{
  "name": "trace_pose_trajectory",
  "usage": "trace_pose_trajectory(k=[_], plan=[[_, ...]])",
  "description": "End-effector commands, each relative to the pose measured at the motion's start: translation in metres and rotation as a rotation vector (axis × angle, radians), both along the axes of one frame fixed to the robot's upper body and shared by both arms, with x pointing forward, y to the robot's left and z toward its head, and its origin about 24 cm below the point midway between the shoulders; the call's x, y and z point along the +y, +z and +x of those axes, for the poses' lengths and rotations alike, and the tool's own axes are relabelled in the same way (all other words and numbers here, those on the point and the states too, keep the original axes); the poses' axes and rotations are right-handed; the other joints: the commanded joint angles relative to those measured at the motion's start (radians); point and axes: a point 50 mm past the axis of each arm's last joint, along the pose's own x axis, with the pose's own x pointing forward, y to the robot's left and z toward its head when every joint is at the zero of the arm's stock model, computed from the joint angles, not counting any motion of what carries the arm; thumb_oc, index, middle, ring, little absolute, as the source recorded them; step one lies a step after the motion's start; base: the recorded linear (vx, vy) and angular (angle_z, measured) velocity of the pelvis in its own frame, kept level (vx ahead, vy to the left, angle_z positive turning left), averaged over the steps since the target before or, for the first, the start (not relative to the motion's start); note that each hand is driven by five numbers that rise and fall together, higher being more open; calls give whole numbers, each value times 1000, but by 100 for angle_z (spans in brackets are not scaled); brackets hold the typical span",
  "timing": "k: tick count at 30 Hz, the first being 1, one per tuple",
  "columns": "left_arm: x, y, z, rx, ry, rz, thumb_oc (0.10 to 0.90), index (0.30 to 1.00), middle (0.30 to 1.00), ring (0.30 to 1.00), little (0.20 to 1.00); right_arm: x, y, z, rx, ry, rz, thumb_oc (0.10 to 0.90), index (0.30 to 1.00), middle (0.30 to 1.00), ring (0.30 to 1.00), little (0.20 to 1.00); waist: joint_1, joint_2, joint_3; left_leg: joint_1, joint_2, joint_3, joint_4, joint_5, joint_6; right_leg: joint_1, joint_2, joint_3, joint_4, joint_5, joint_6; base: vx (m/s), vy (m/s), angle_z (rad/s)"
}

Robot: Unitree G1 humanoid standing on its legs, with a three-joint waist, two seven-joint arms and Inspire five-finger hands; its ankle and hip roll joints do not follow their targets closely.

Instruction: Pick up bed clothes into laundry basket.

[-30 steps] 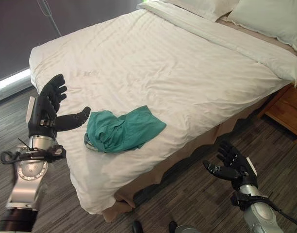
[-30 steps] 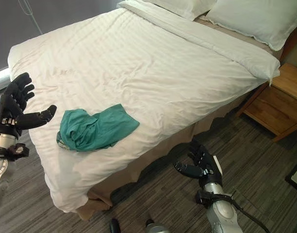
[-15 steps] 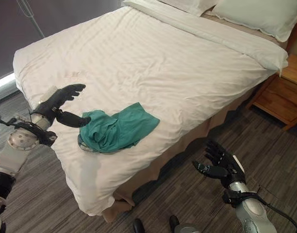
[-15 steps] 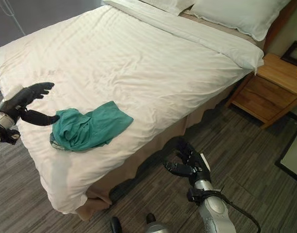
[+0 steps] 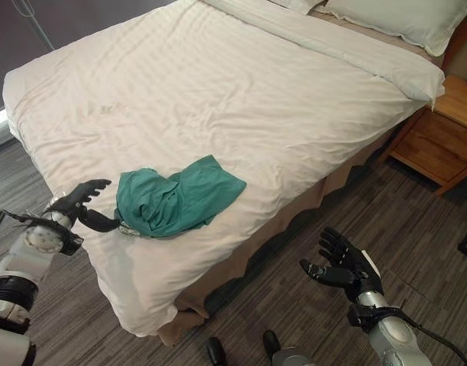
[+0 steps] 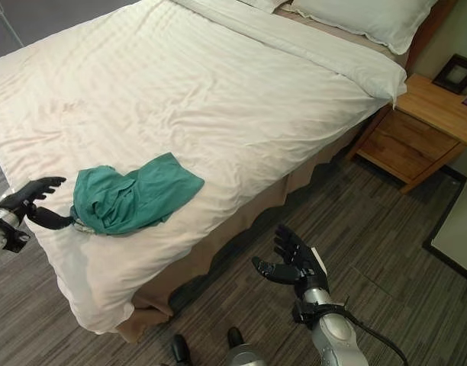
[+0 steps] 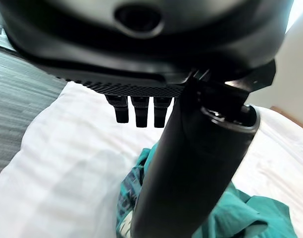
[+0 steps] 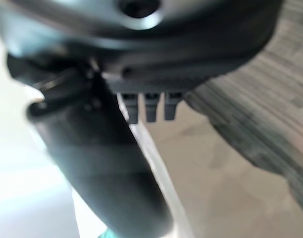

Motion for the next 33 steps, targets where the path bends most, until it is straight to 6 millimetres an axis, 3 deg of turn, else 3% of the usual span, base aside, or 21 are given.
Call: trace_pose_trajectory(k=[1, 3, 4, 5, 9, 11, 12, 13, 14, 16, 17, 19, 20, 24, 28, 33], plan=[[4, 51, 27, -243, 86, -62, 800, 900, 900, 900, 900, 6, 36, 18, -191, 75, -23, 800, 900, 900, 900, 900, -14, -2, -19, 87, 35, 45, 17, -94, -39, -79, -3, 11, 12, -16, 95, -10, 16, -22], [-1, 39, 29, -237, 107, -124, 800, 900, 900, 900, 900, 10, 35, 18, -187, 92, -18, 800, 900, 900, 900, 900, -21, -6, -15, 81, 38, 52, 13, -90, -42, -89, 0, 16, 12, -13, 94, -4, 12, -17], [-13, 22, 34, -239, 133, -241, 800, 900, 900, 900, 900, 16, 35, 19, -190, 113, -6, 800, 900, 900, 900, 900, -36, -8, -11, 71, 40, 65, 7, -88, -44, -106, 5, 26, 9, -9, 95, 1, 15, -17], [-20, 22, 38, -254, 117, -262, 800, 900, 900, 900, 900, 19, 35, 20, -192, 123, -3, 800, 900, 900, 900, 900, -42, -7, -9, 64, 41, 72, 6, -85, -45, -116, 8, 28, 9, -7, 96, -2, 17, -13], [-50, 53, 59, -366, -22, -217, 800, 900, 900, 900, 900, 24, 38, 24, -206, 144, 7, 800, 900, 900, 900, 900, -57, 5, -8, 53, 45, 86, 3, -85, -47, -135, 10, 39, 10, -8, 98, 38, 6, -16], [-52, 60, 61, -388, -40, -210, 800, 900, 900, 900, 900, 24, 38, 24, -208, 149, 5, 800, 900, 900, 900, 900, -56, 8, -13, 50, 45, 91, 2, -82, -49, -139, 10, 41, 8, -5, 97, 64, -5, -9], [-64, 84, 66, -462, -125, -178, 800, 900, 900, 900, 900, 24, 38, 23, -201, 158, -7, 800, 900, 900, 900, 900, -58, 17, -13, 62, 45, 96, 1, -89, -49, -128, 11, 40, 7, -13, 99, 68, -10, -8], [-64, 85, 66, -463, -124, -178, 800, 900, 900, 900, 900, 24, 38, 24, -202, 158, -7, 800, 900, 900, 900, 900, -57, 16, -15, 58, 45, 98, 1, -85, -50, -131, 11, 41, 6, -9, 97, 131, -2, -3], [-72, 106, 68, -509, -190, -138, 800, 900, 900, 900, 900, 23, 36, 23, -192, 163, -17, 800, 900, 900, 900, 900, -61, 26, -14, 72, 43, 103, 1, -93, -50, -120, 10, 40, 5, -15, 100, 84, 1, -1], [-75, 117, 70, -528, -216, -115, 800, 900, 900, 900, 900, 22, 36, 23, -189, 165, -16, 800, 900, 900, 900, 900, -62, 29, -16, 73, 43, 107, 1, -92, -51, -119, 10, 42, 3, -12, 99, 84, 0, 0], [-81, 137, 71, -569, -266, -80, 800, 900, 900, 900, 900, 22, 35, 23, -184, 172, -19, 800, 900, 900, 900, 900, -66, 39, -20, 87, 41, 111, 1, -100, -50, -106, 10, 40, 3, -20, 101, 62, -6, -2], [-82, 144, 71, -586, -277, -71, 800, 900, 900, 900, 900, 22, 34, 23, -184, 175, -17, 800, 900, 900, 900, 900, -66, 42, -25, 86, 41, 115, 1, -98, -51, -109, 10, 42, 3, -17, 100, 59, -4, -3], [-87, 159, 71, -618, -310, -51, 800, 900, 900, 900, 900, 22, 33, 22, -176, 180, -14, 800, 900, 900, 900, 900, -68, 49, -30, 93, 40, 116, 1, -101, -52, -102, 9, 38, 3, -19, 101, 53, -3, -6], [-87, 164, 73, -634, -306, -122, 800, 900, 900, 900, 900, 23, 30, 21, -165, 181, -10, 800, 900, 900, 900, 900, -67, 52, -33, 97, 40, 117, 1, -103, -52, -96, 8, 34, 3, -21, 101, 30, -8, -8], [-87, 191, 66, -644, -354, 13, 800, 900, 900, 900, 900, 20, 23, 17, -129, 158, -4, 800, 900, 900, 900, 900, -56, 61, -42, 113, 40, 118, 1, -108, -52, -78, 7, 22, 3, -28, 103, 37, -22, -9], [-82, 193, 58, -599, -382, 97, 800, 900, 900, 900, 900, 18, 19, 13, -111, 146, 10, 800, 900, 900, 900, 900, -44, 64, -43, 122, 40, 111, 1, -110, -53, -62, 6, 13, 3, -35, 101, 7, -12, -4]])
